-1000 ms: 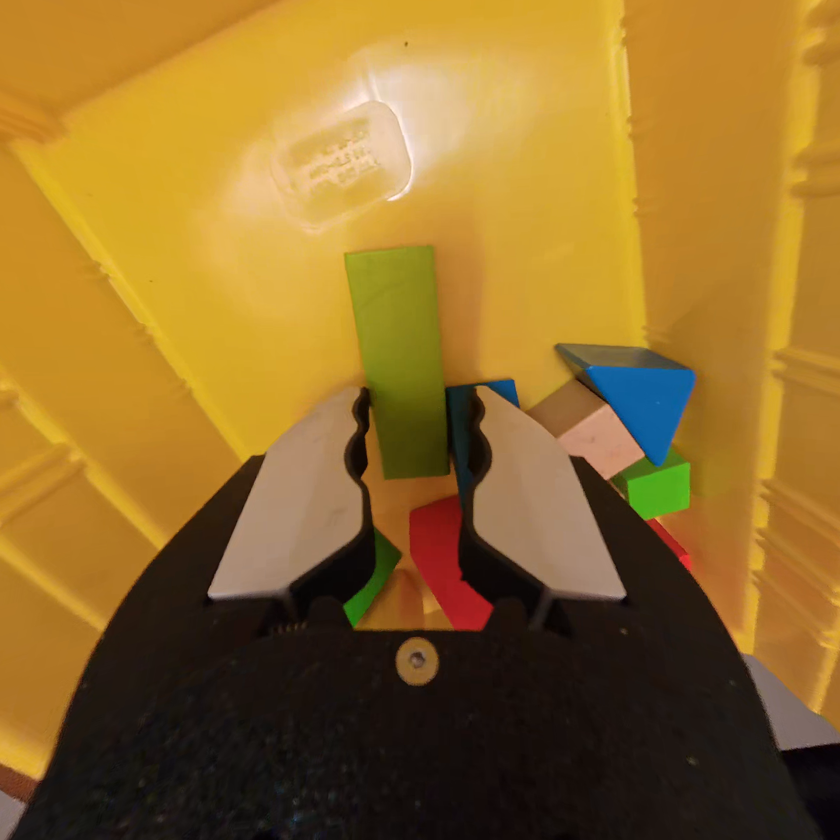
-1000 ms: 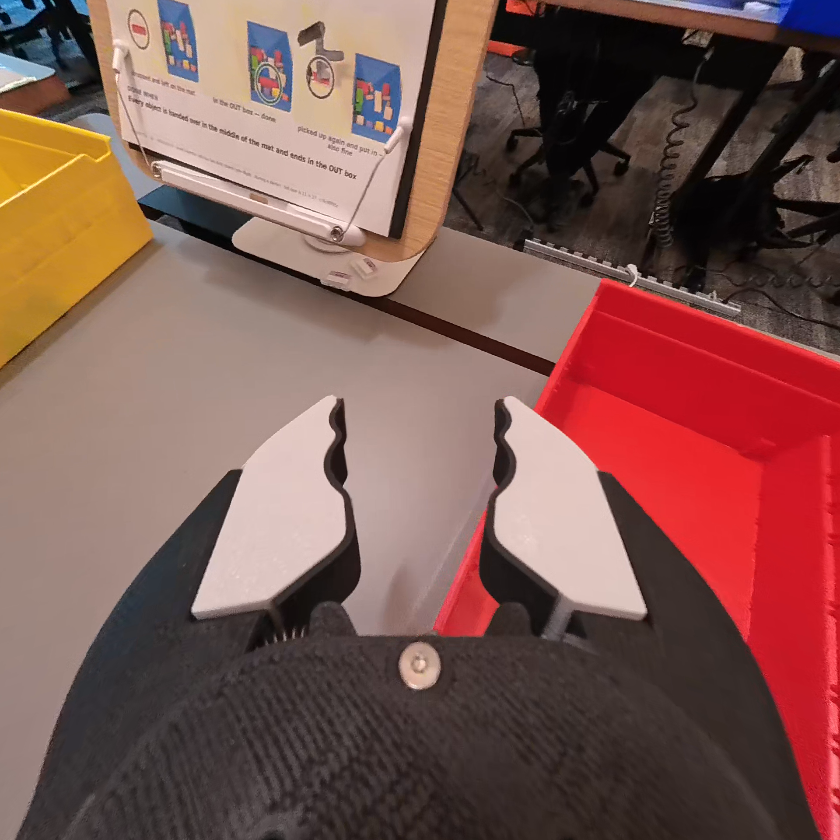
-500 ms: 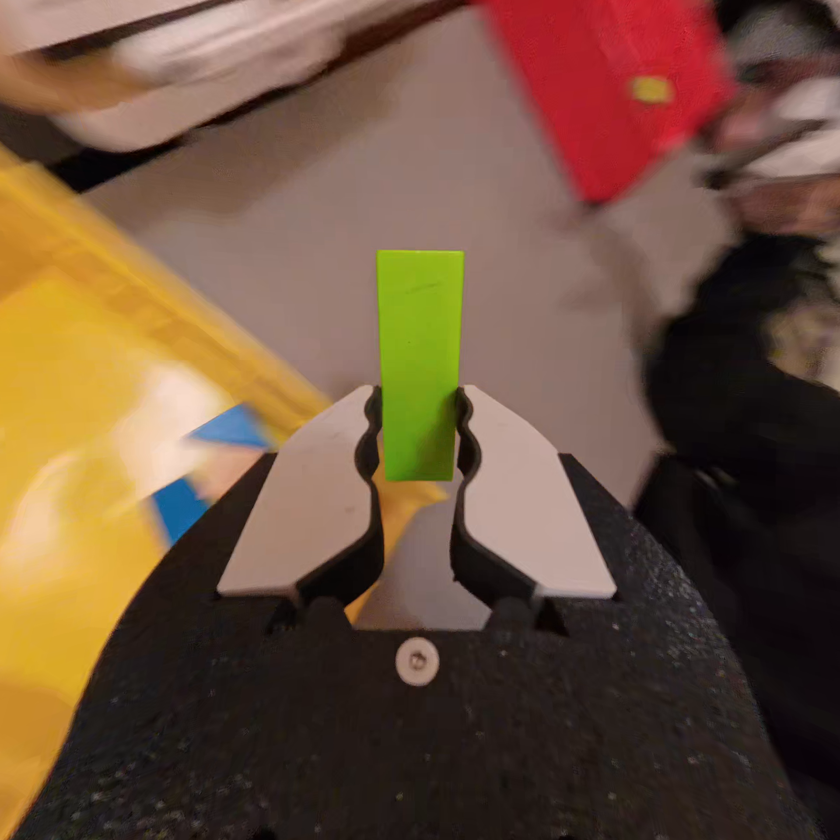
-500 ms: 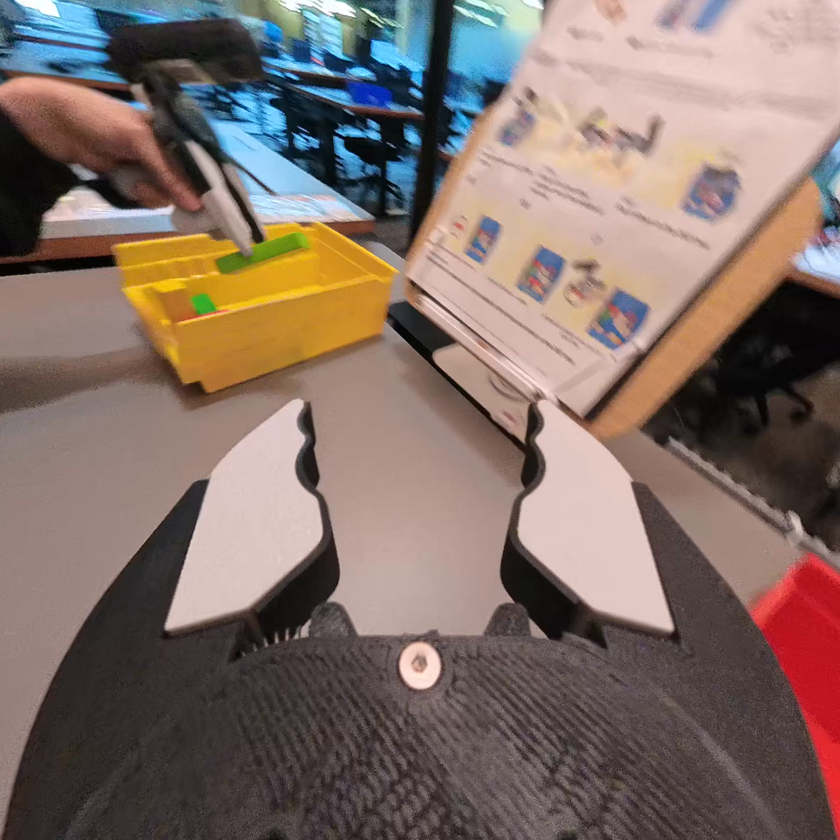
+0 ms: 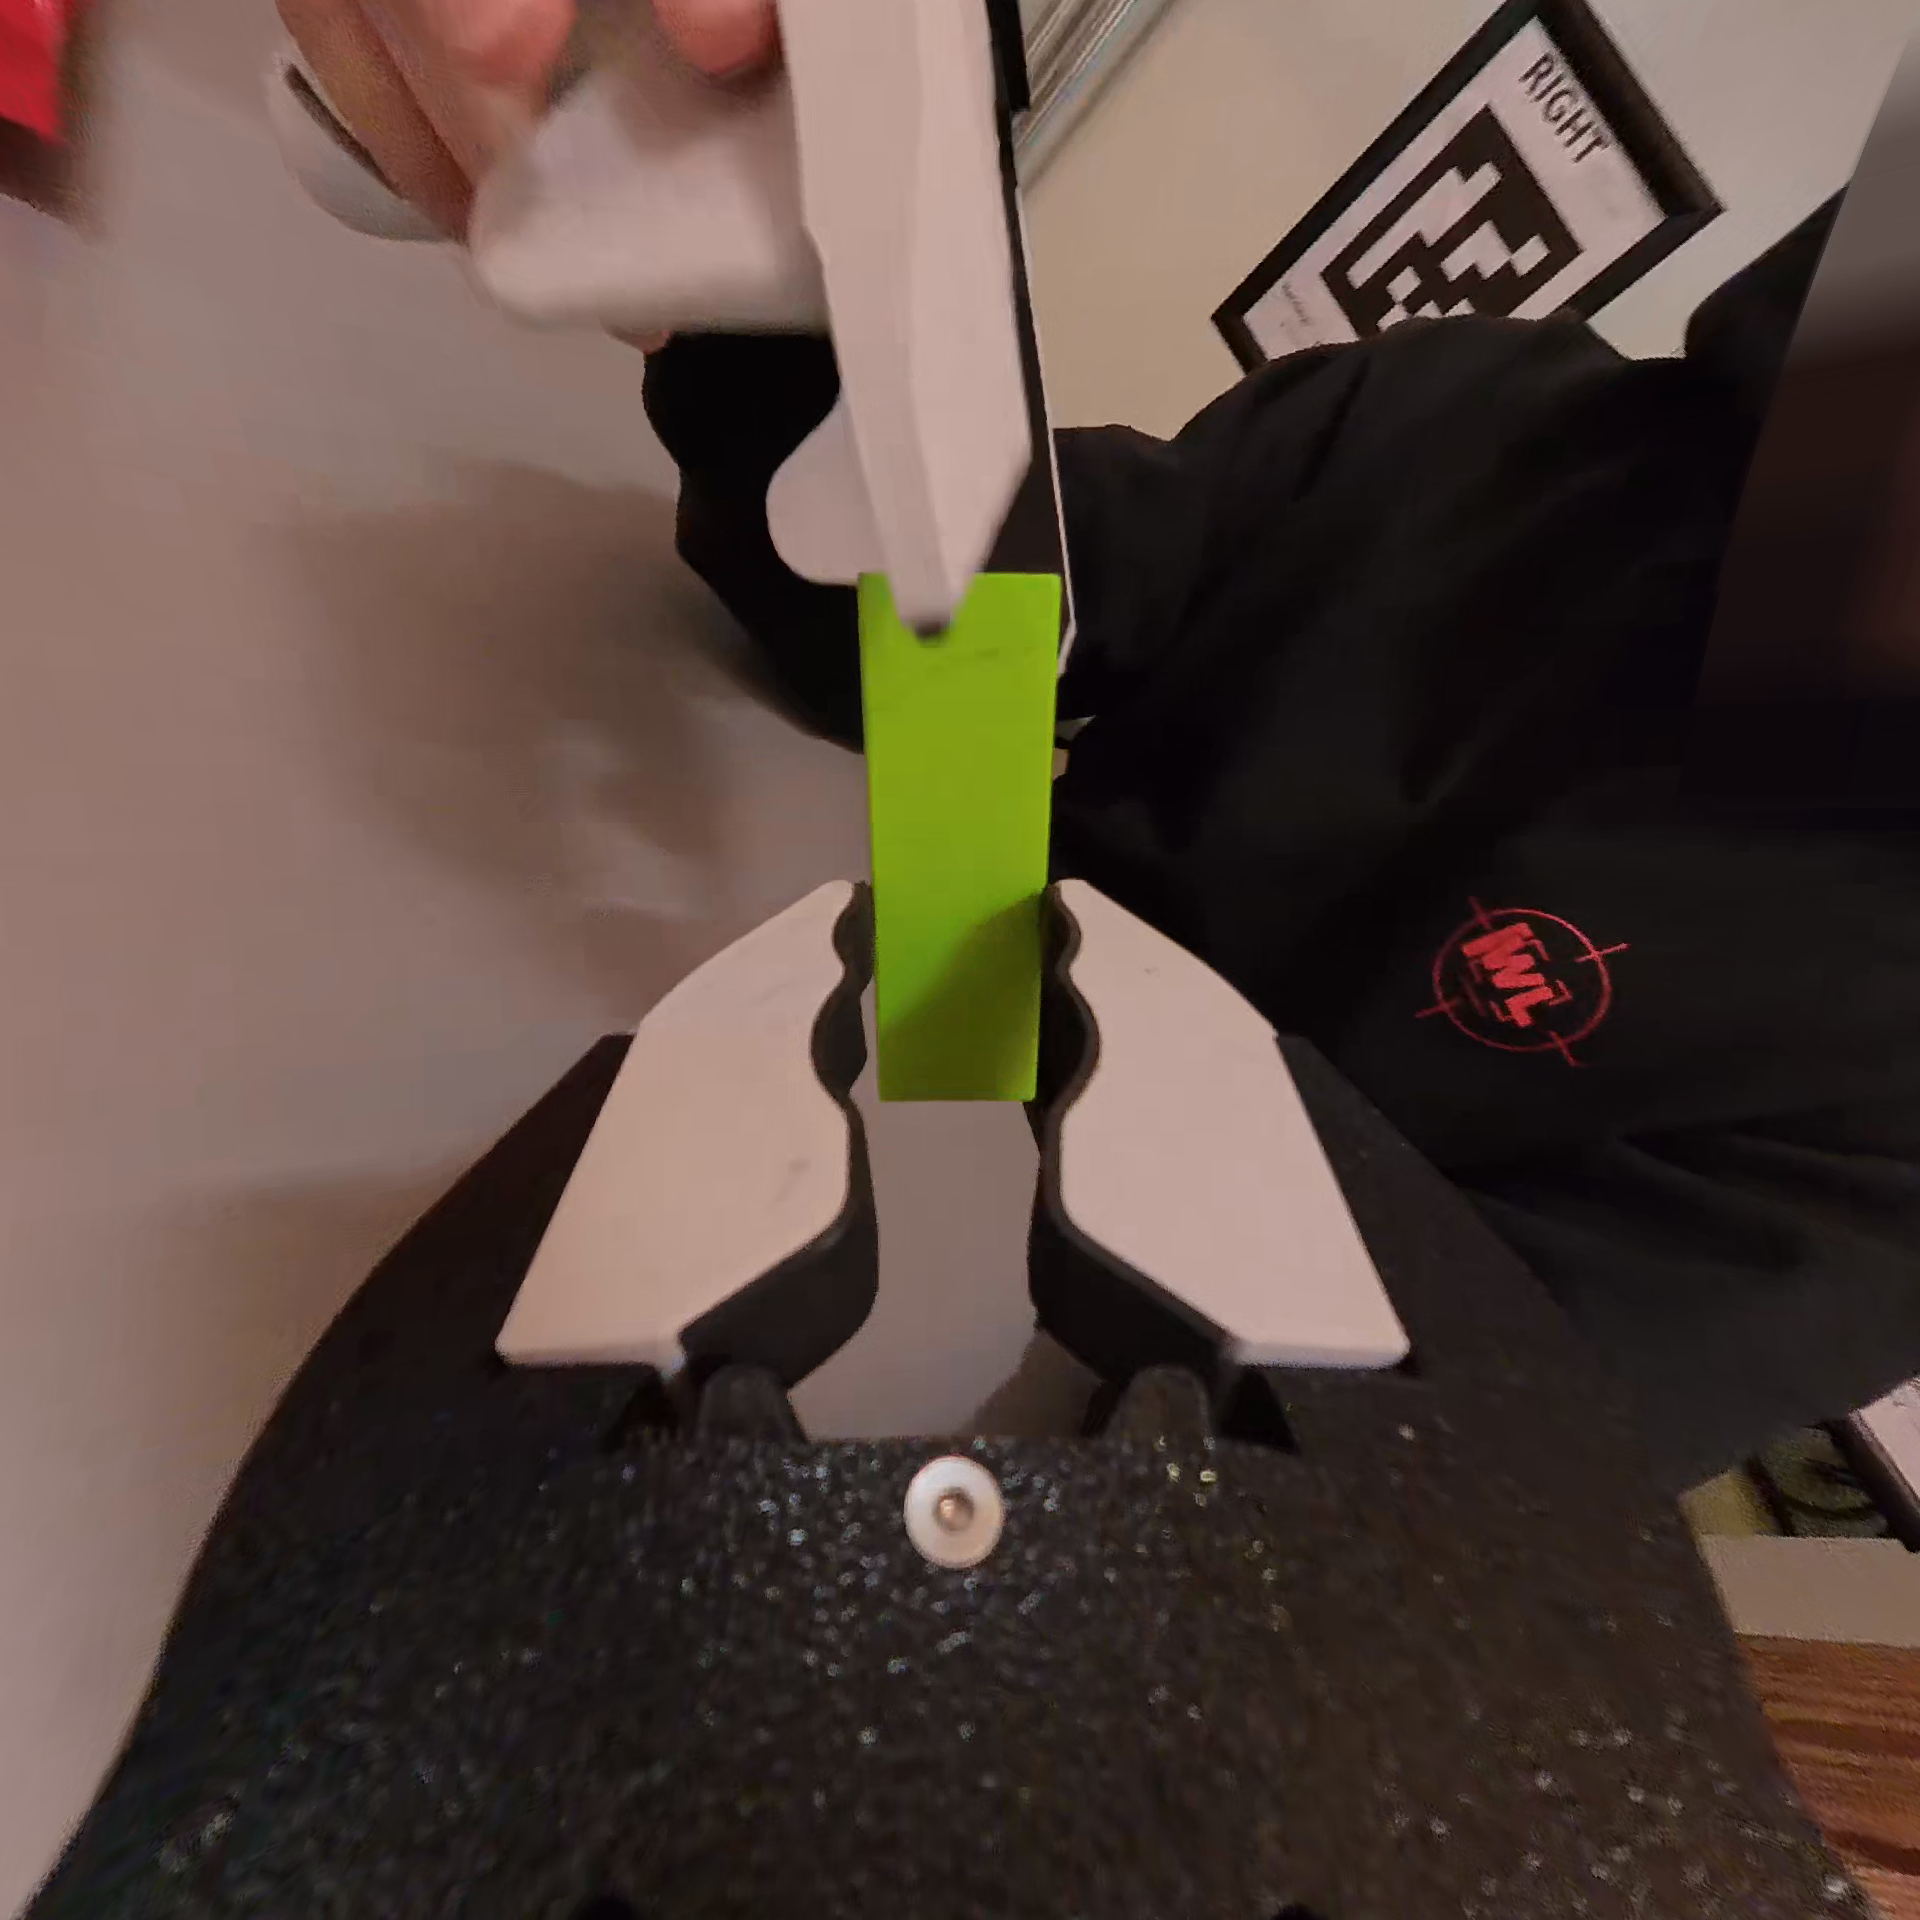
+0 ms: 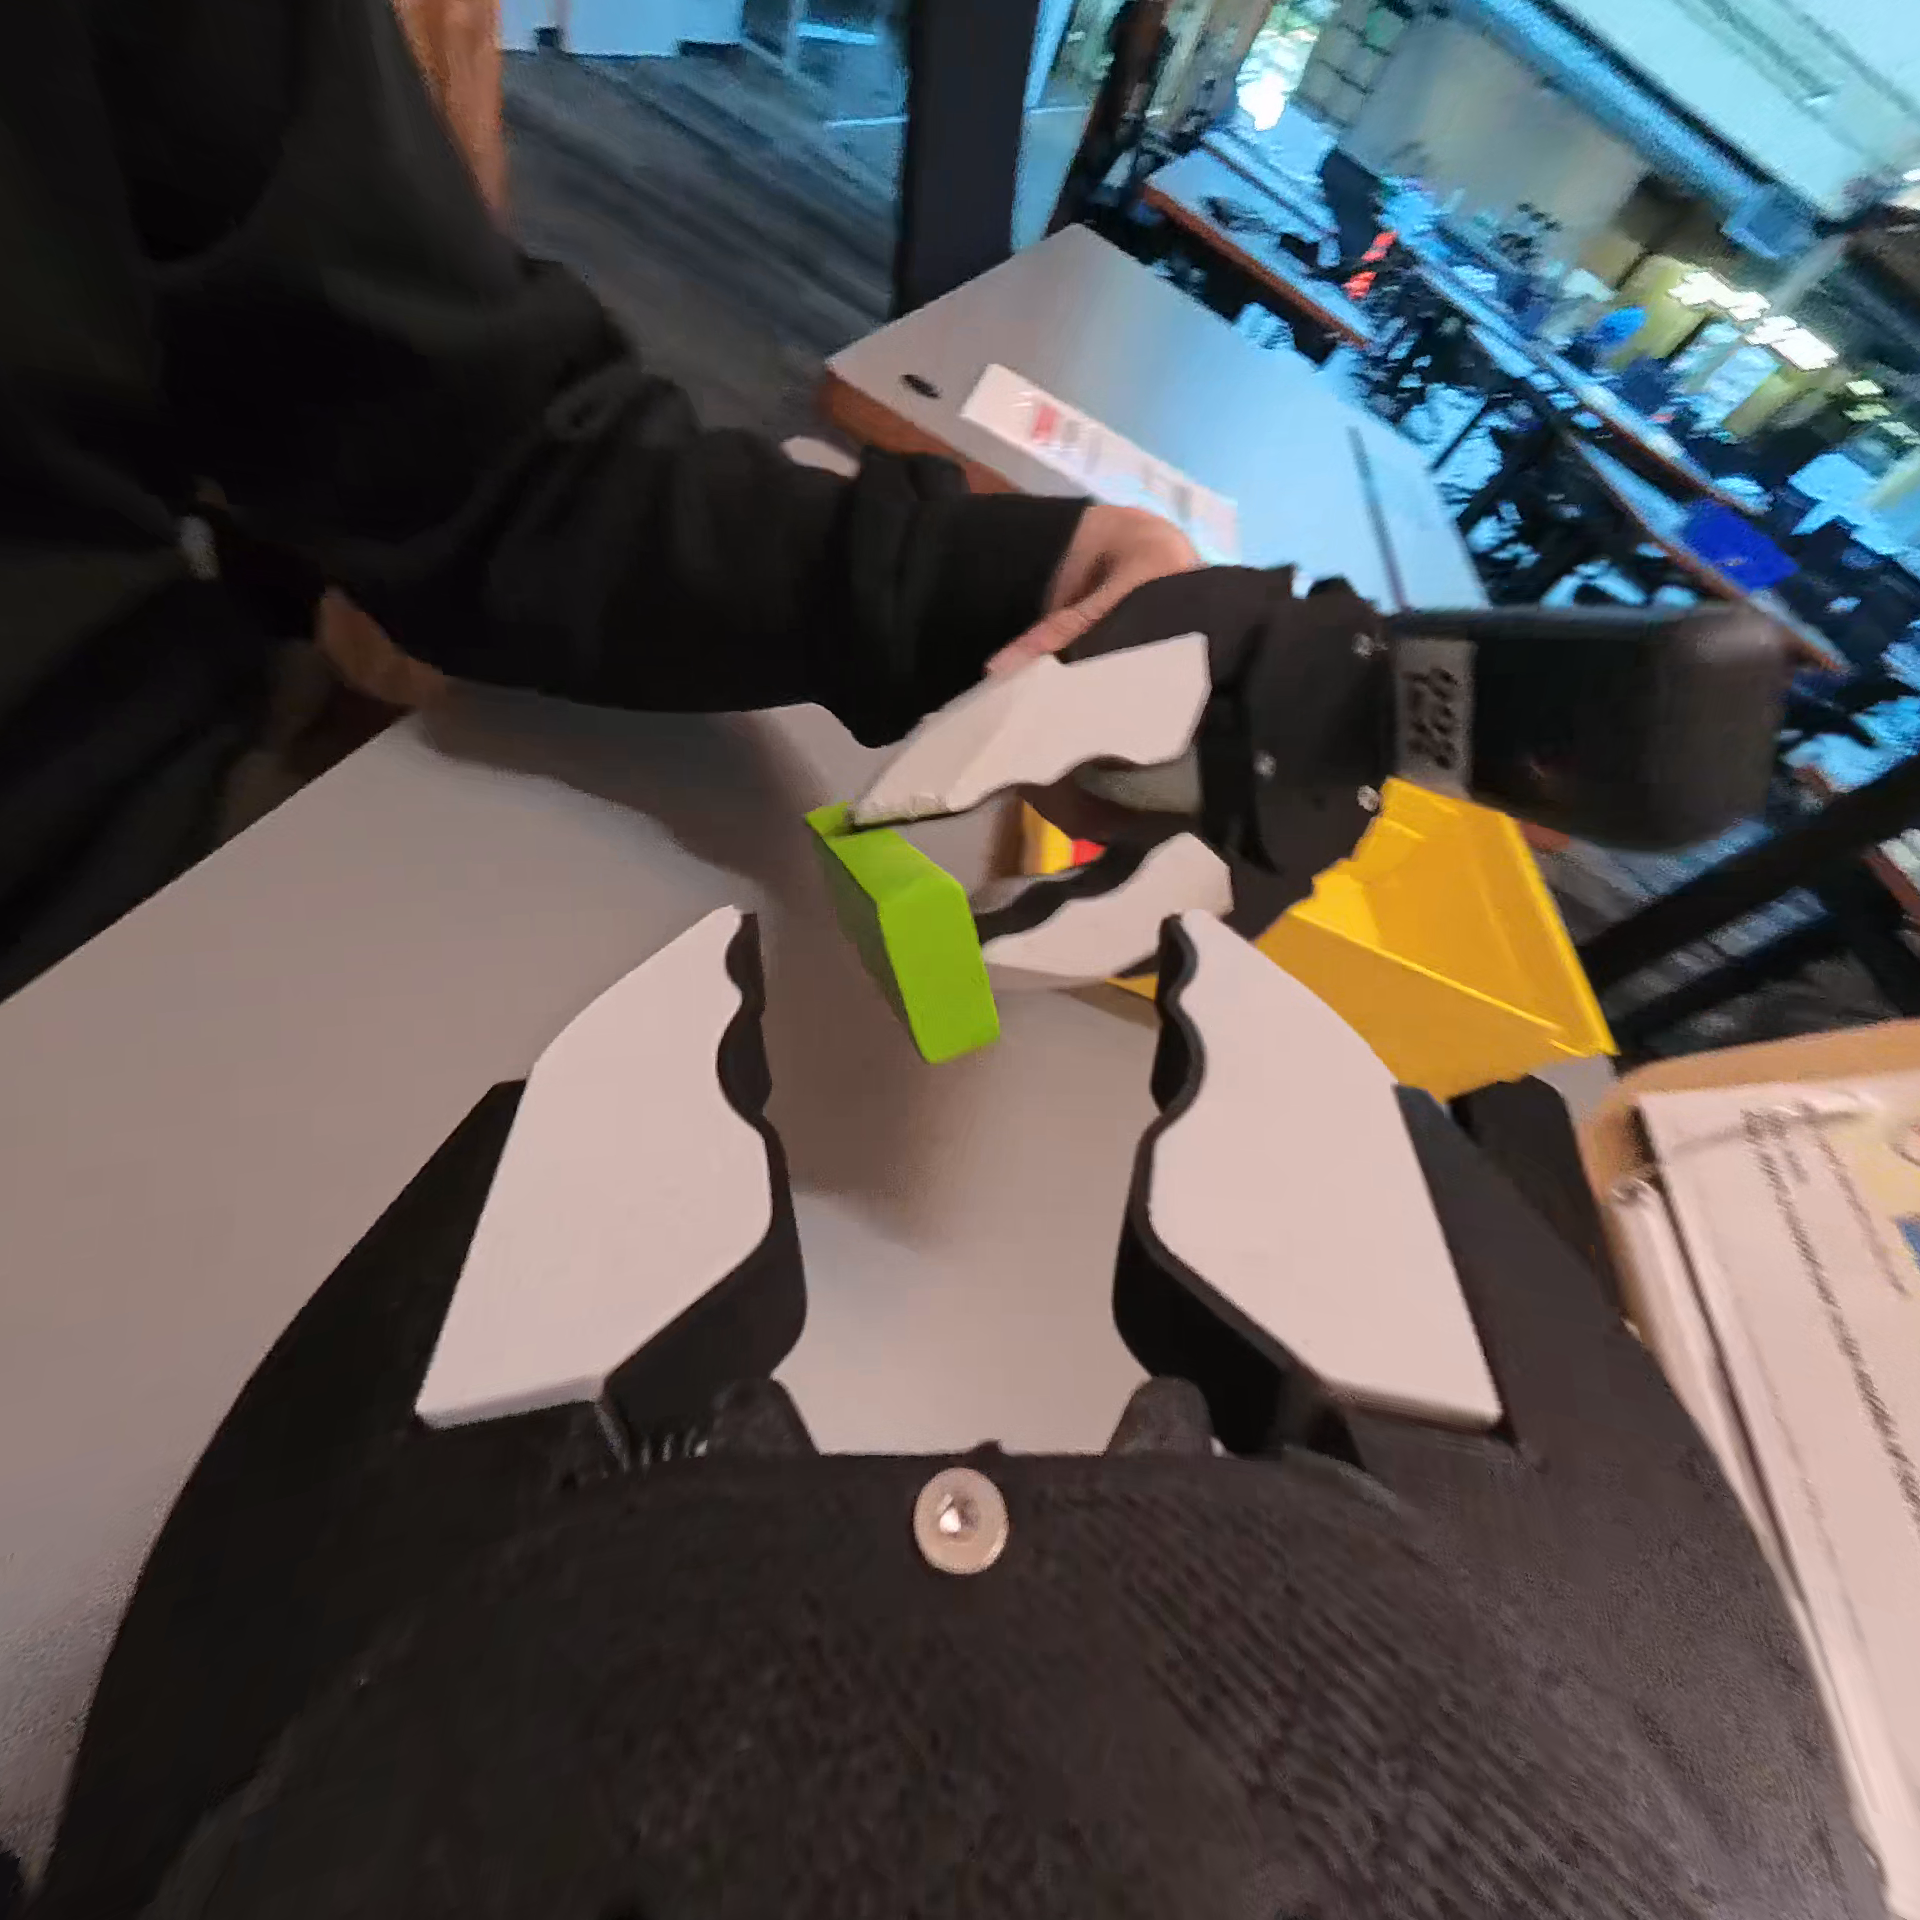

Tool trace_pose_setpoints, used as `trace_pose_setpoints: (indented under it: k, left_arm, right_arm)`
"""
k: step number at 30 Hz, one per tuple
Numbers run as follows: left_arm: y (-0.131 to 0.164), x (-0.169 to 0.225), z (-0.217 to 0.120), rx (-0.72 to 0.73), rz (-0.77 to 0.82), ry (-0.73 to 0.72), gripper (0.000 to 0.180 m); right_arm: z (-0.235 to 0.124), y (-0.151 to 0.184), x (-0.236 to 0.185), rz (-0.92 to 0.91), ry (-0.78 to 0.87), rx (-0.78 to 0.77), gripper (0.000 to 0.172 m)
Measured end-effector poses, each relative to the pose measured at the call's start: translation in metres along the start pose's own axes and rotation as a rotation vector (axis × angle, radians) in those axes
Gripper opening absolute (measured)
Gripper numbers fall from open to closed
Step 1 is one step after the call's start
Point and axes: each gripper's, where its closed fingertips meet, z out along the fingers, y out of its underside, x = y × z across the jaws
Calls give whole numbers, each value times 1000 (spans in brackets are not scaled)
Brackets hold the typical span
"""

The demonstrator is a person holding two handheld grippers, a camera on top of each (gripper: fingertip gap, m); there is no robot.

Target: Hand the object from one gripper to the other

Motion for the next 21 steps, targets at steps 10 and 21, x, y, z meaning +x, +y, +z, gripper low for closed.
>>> trace_pose_setpoints:
  k: [10,21]
  left_arm:
    - [16,0,10,-49,-48,134,30]
    - [20,-6,15,-49,-51,134,30]
  right_arm:
    - [33,18,-36,3,-236,-117,51]
    - [44,28,-44,-78,-294,-166,17]
